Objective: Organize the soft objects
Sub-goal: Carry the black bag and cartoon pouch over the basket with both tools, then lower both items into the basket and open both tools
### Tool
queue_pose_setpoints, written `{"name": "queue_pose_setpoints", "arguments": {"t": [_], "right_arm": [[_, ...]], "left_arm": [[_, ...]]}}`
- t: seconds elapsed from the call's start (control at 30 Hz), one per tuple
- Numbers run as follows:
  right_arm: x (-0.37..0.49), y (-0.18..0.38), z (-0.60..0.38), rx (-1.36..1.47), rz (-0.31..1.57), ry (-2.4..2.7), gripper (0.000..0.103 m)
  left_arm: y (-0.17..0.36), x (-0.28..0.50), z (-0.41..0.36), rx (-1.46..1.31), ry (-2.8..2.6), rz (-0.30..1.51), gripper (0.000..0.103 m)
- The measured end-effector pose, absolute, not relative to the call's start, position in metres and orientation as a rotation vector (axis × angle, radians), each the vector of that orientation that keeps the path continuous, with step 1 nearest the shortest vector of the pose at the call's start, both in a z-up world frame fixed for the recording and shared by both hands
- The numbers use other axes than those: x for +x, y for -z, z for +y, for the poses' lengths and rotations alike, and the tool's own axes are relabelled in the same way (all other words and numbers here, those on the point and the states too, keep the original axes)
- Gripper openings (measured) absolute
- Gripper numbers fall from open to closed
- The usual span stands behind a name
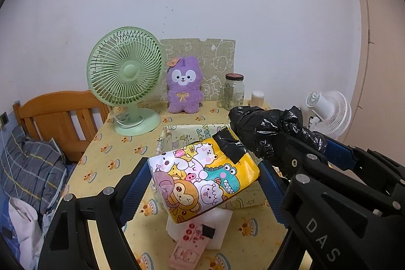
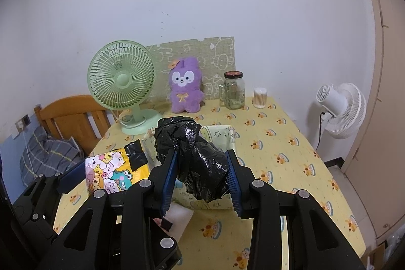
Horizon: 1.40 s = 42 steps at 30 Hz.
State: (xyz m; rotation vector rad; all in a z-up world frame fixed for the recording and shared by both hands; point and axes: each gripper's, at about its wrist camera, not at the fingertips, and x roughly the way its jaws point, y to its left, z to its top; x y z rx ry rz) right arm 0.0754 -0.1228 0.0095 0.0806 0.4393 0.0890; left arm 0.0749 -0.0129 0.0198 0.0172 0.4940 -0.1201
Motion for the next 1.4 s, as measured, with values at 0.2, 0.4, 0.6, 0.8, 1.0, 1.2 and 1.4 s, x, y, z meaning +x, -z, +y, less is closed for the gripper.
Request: {"name": "queue_pose_setpoints", "arguments": {"t": [0.2, 0.4, 0.6, 0.8, 1.0, 1.2, 1.4], "right_arm": [[0.094, -0.009, -0.121, 0.081, 0.446, -0.090, 0.041], [0.109, -0.007, -0.119, 0.083, 0.450, -0.090, 0.041], [0.124, -0.006, -0.117, 0.082, 0.456, -0.090, 0.041], [0.139, -0.007, -0.115, 0.077, 0.449, -0.097, 0.041], [0.157, -0.005, -0.115, 0.075, 0.451, -0.104, 0.041], [0.172, -0.002, -0.115, 0.073, 0.460, -0.115, 0.041], [0.186, 0.003, -0.116, 0.072, 0.469, -0.115, 0.041]], "left_arm": [[-0.018, 0.091, -0.011, 0.020, 0.119, 0.499, 0.086], [-0.016, 0.105, -0.010, 0.023, 0.120, 0.503, 0.086], [-0.014, 0.116, -0.009, 0.023, 0.119, 0.505, 0.086], [-0.014, 0.133, -0.008, 0.037, 0.118, 0.493, 0.086], [-0.012, 0.148, -0.008, 0.042, 0.120, 0.497, 0.086], [-0.008, 0.162, -0.008, 0.036, 0.125, 0.508, 0.086], [-0.002, 0.175, -0.008, 0.028, 0.135, 0.530, 0.086]]}}
